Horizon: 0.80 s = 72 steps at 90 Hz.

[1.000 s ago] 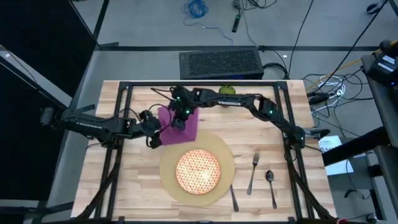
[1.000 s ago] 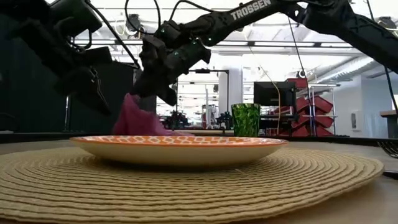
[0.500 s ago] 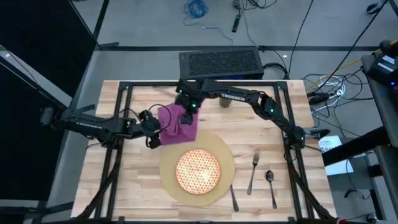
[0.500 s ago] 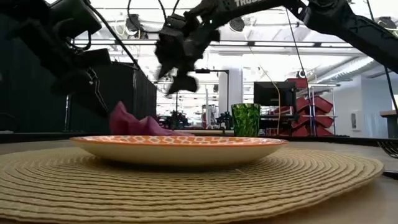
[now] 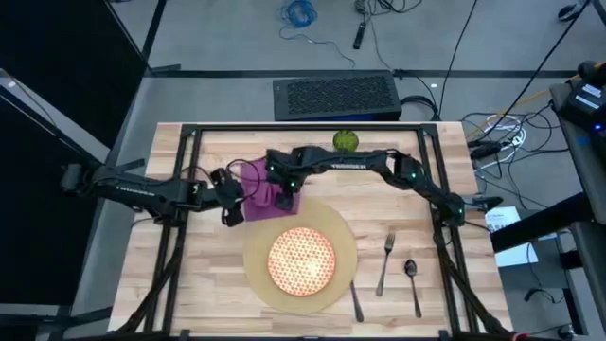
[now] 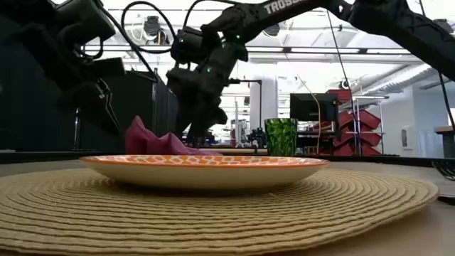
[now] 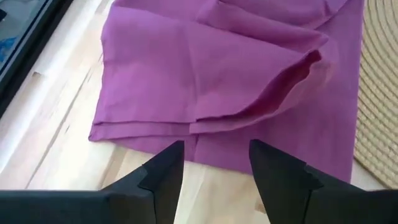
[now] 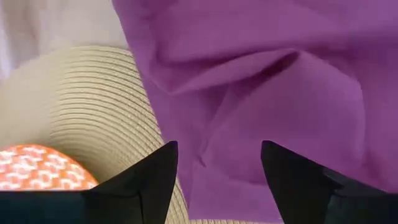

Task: Set table place
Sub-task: Fold the purple table napkin

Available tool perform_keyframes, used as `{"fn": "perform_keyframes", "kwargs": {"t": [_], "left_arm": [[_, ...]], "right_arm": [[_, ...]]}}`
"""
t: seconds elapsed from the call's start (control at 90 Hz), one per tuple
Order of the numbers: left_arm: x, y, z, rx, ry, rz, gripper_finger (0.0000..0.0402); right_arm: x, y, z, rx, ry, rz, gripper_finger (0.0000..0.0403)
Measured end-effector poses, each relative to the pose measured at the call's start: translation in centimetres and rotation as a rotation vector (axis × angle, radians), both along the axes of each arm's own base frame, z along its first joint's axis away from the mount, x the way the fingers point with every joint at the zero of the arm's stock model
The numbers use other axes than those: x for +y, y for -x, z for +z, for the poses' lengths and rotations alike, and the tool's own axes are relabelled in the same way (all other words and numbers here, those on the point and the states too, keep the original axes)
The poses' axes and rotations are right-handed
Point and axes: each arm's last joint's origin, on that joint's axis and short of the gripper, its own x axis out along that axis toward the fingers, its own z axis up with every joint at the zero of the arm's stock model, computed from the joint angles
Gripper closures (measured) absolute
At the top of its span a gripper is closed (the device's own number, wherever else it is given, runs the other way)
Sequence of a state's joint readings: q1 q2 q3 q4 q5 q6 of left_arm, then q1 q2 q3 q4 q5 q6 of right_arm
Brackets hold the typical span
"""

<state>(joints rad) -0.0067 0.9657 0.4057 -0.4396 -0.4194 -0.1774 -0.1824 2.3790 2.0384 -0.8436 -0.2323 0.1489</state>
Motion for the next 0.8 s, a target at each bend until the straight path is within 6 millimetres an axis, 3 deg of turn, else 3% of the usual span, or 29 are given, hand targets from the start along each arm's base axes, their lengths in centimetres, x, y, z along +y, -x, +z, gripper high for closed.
{"fn": "perform_keyframes", "kwargs": {"t": [0.189,0.567,0.8], "left_arm": [[-0.1,0.5,0.4,-0.053,0.004,-0.001,0.0233],[-0.6,5.4,5.4,-0.607,0.081,0.009,0.0233],[-0.4,7.6,6.5,-0.756,0.08,-0.003,0.0233]], "right_arm": [[-0.3,0.0,-1.1,-0.017,-0.038,-0.011,0.0186],[-0.2,-0.1,0.4,-0.085,-0.042,0.013,0.0186],[-0.2,-0.1,0.4,-0.083,-0.016,0.009,0.0186]]}}
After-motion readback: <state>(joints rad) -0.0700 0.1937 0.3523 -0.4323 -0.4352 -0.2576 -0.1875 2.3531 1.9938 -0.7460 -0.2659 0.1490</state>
